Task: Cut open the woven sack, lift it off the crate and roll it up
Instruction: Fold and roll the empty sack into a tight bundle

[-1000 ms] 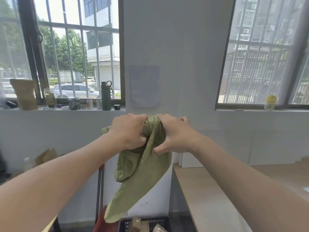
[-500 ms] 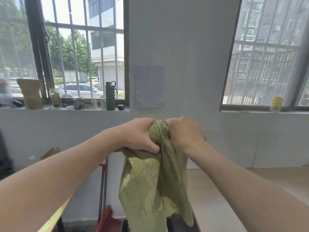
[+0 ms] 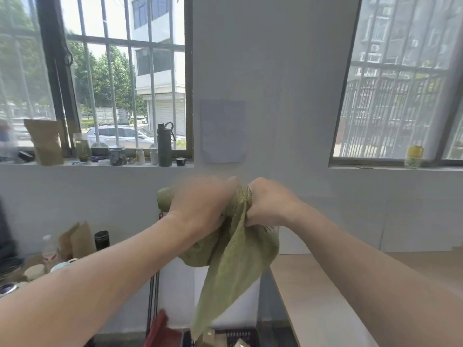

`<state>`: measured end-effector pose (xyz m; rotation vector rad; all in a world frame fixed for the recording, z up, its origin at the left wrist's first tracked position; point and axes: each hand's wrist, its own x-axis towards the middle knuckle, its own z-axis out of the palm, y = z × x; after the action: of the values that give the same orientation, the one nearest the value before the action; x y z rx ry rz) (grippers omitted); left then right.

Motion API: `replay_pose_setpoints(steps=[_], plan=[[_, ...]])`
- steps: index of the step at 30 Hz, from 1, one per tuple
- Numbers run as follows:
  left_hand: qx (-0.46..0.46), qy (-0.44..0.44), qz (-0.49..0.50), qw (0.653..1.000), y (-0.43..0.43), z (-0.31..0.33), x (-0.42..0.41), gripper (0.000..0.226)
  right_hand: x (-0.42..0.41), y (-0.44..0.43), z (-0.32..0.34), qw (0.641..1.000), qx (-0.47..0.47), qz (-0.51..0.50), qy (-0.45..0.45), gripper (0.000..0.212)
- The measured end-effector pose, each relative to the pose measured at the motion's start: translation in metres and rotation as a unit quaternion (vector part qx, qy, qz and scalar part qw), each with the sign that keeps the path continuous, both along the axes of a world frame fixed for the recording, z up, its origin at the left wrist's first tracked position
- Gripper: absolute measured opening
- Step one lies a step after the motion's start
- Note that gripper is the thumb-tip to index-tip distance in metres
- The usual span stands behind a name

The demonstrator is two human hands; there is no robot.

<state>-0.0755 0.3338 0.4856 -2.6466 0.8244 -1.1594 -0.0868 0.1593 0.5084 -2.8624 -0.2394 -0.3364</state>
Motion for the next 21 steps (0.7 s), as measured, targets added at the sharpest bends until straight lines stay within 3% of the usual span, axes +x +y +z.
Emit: replay_pose_setpoints(steps=[3, 7, 10, 13, 18, 21], plan=[[-0.018, 0.021, 0.009, 1.000, 0.000, 0.010, 0.000, 0.041, -0.008, -0.005, 0.008, 0.998, 0.026, 0.063, 0.006, 0.033], [-0.039, 0.063, 0.006, 0.997, 0.004, 0.015, 0.006, 0.034, -0.022, -0.010, 0.021, 0.982, 0.130, 0.124, 0.061, 0.044], [-0.056, 0.093, 0.003, 0.994, 0.001, 0.017, 0.008, 0.033, -0.020, -0.007, 0.020, 0.995, 0.010, 0.097, -0.003, 0.066], [-0.084, 0.131, -0.002, 0.988, -0.004, 0.021, 0.008, 0.030, -0.015, -0.004, 0.013, 0.984, -0.118, 0.064, -0.116, 0.066], [-0.113, 0.224, -0.040, 0.967, -0.005, 0.031, 0.008, 0.029, -0.010, -0.005, 0.011, 0.970, -0.151, 0.026, -0.187, 0.051], [-0.113, 0.267, -0.073, 0.954, -0.002, 0.040, 0.007, 0.039, -0.006, -0.005, 0.007, 0.966, -0.141, 0.008, -0.216, 0.043]])
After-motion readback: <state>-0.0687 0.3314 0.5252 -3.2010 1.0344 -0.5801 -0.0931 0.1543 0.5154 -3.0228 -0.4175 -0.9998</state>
